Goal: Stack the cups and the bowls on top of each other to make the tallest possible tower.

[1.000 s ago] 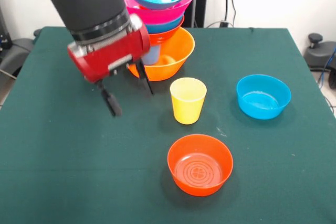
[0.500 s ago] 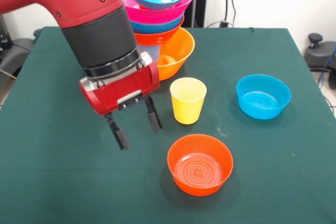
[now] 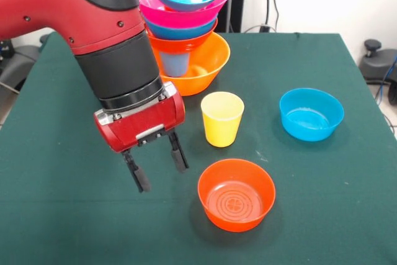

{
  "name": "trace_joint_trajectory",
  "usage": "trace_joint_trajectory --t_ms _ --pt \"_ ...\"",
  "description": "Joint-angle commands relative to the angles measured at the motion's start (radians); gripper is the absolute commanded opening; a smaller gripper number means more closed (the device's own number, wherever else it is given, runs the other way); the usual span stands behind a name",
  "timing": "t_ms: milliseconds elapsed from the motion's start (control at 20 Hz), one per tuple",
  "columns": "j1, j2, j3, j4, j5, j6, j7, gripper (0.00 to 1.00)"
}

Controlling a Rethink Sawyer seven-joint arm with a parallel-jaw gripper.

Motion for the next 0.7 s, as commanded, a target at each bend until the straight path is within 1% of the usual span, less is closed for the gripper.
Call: trace_joint_trajectory --t_ms 50,150,300,500,700 --pt "0.032 0.002 -0.102 -0.046 -0.034 -0.046 -0.19 1.0" --pt "0.034 0.008 -0.092 -0.05 -0.02 -0.058 -0.175 1.0" --pt "0.039 0.013 -0.091 -0.048 -0.019 -0.084 -0.146 1.0" --pt "0.05 0.028 -0.1 -0.058 -0.009 -0.093 -0.106 1.0" --pt "0.049 0.042 -0.102 -0.041 -0.009 -0.146 -0.073 1.0"
